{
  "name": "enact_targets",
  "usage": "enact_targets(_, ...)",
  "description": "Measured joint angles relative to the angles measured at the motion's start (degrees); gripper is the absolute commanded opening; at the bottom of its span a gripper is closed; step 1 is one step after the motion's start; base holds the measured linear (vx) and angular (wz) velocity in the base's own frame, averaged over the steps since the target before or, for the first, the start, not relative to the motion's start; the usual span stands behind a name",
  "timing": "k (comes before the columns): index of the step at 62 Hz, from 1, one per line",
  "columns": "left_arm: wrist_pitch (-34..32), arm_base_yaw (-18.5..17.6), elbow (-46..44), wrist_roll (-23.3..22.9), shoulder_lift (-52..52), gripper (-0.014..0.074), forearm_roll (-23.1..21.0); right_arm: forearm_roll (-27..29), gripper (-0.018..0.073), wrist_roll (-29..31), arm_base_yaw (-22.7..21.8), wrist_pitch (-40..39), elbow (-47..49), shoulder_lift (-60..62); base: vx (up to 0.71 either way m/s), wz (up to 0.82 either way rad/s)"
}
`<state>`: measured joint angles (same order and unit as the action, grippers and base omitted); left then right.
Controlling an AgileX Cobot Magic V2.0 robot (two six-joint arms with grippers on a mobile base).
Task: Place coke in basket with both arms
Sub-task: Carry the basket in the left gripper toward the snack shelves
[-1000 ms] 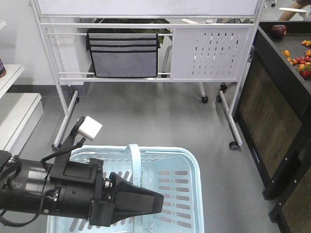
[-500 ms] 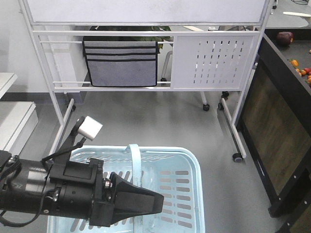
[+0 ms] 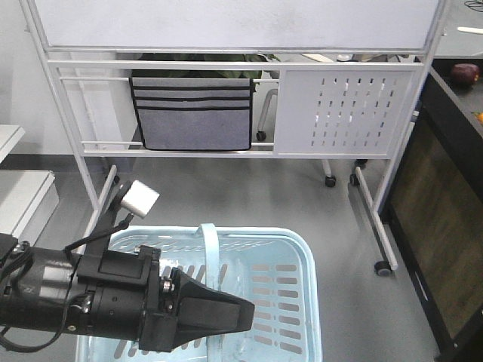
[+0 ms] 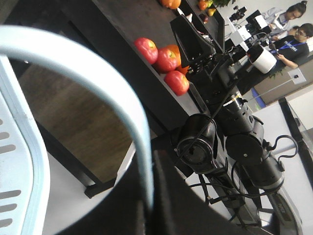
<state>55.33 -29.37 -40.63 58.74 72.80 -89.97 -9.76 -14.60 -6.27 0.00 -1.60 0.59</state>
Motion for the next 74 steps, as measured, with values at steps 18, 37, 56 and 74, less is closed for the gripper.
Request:
enact_targets(18, 0.0, 0.0, 0.0, 0.0, 0.0, -0.0006, 0.0, 0.0, -0.0008, 0.0, 0.0, 0.0, 0.0, 0.0, 0.23, 0.18)
enact_targets(37, 0.0, 0.0, 0.0, 0.0, 0.0, -0.0006, 0.0, 0.0, -0.0008, 0.0, 0.0, 0.0, 0.0, 0.0, 0.22, 0.31)
enact_targets(56, 0.0, 0.0, 0.0, 0.0, 0.0, -0.0006, 0.0, 0.0, -0.0008, 0.0, 0.0, 0.0, 0.0, 0.0, 0.19, 0.37)
enact_targets(74, 0.0, 0.0, 0.0, 0.0, 0.0, -0.0006, 0.0, 0.0, -0.0008, 0.0, 0.0, 0.0, 0.0, 0.0, 0.15, 0.38)
